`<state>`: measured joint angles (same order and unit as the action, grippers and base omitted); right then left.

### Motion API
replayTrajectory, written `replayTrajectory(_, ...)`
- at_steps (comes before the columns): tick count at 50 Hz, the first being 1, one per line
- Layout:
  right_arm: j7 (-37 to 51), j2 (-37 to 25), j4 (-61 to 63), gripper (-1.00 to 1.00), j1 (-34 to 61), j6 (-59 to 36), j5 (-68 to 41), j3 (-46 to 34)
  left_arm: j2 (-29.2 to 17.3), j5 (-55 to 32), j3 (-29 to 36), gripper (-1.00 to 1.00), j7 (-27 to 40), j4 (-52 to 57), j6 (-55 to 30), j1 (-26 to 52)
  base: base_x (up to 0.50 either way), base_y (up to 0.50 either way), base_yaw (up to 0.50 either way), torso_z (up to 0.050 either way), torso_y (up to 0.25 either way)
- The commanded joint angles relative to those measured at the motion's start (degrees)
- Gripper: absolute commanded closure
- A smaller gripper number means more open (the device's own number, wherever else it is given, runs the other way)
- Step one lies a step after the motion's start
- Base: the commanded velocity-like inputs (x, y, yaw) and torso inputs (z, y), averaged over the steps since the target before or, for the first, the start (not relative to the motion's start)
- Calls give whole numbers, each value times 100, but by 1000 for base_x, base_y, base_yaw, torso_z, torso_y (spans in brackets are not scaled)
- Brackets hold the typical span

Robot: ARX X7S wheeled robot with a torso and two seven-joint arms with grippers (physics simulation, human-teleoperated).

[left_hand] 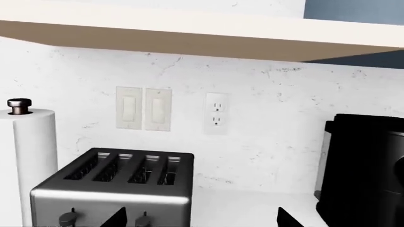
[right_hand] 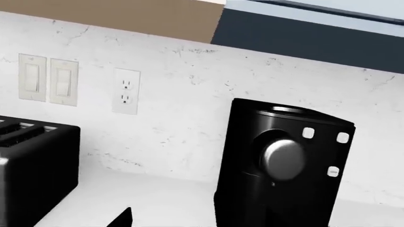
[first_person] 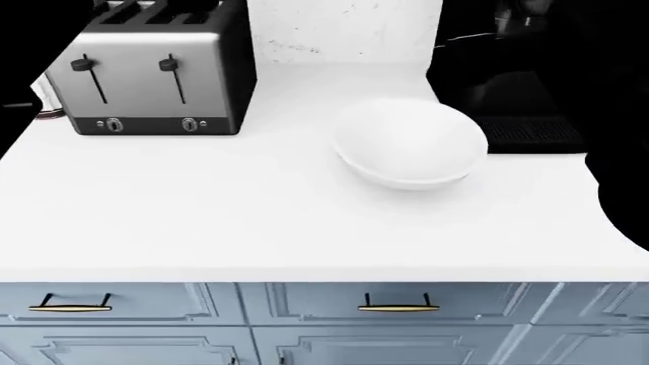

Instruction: Place the two vegetables and bowl onto the tray for setting up a vegetable dip station.

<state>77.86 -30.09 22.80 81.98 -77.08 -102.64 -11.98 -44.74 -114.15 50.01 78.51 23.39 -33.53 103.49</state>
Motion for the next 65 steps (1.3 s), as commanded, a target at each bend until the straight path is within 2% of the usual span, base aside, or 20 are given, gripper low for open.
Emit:
replayTrajectory(1,-11,-38,-8,-100,4,76,-4,-84,-4,2,3,-100,1,-8,13,7,0,-500,0,0,0)
replayTrajectory(52,-388,-328,19,-100,-508,338,404,-309,-102,47,-14,-100,-24,-90,64,12,-1,-499,0,0,0)
replayTrajectory(55,-660,-280,143,-100,-376,345,775,-322,-105,48,-10,-100,-19,-91,65,10,0,-5,0,0,0)
replayTrajectory(65,-711,-320,167,-100,-539,486,700,-257,-197,146,2,-100,-112,-189,60,-57,450,-1,0,0,0)
